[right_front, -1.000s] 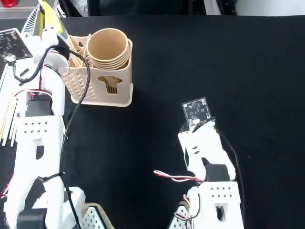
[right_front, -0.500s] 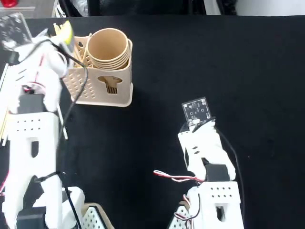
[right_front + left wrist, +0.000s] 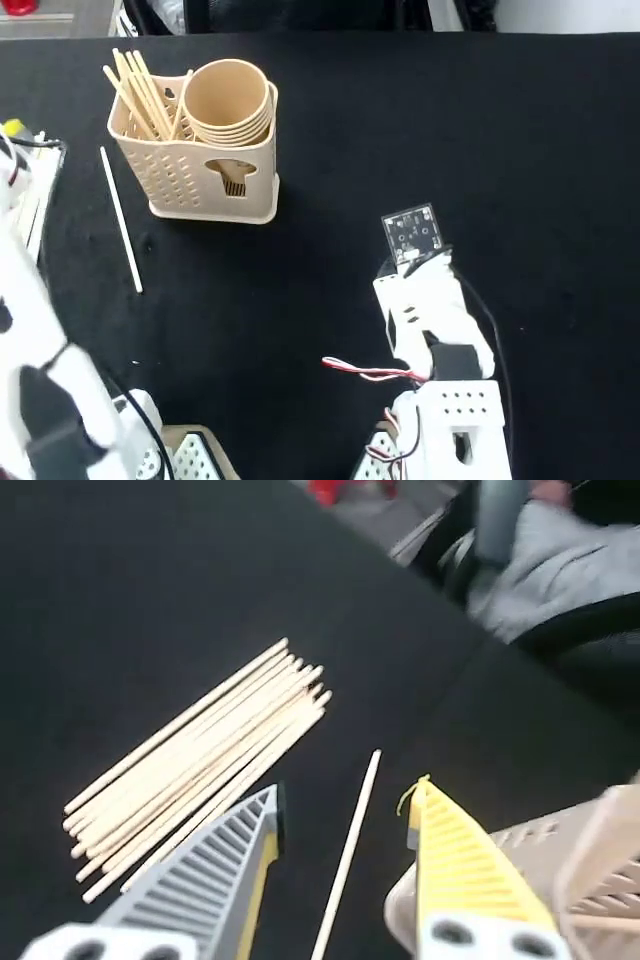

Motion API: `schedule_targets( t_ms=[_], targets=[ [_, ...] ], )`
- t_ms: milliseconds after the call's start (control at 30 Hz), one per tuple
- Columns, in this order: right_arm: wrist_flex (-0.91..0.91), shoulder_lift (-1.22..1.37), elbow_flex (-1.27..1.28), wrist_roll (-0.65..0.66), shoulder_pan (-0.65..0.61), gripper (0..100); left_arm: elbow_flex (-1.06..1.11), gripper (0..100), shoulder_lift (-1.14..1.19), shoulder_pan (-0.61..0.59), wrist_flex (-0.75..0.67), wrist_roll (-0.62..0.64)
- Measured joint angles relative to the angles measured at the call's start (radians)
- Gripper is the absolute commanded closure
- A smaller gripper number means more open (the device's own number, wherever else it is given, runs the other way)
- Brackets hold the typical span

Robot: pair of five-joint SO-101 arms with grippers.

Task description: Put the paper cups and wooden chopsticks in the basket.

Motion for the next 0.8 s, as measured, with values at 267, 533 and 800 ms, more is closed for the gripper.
schedule_targets(
  t_ms=[267,533,800],
  targets=[
    [0.000,0.000,0.000,0.000,0.000,95.6,-0.158,76,0.479,0.049,0.014,0.002],
    [0.000,0.000,0.000,0.000,0.000,95.6,-0.482,76,0.856,0.084,0.143,0.003],
    [0.000,0.000,0.000,0.000,0.000,95.6,-0.733,76,1.134,0.124,0.186,0.044]
  ],
)
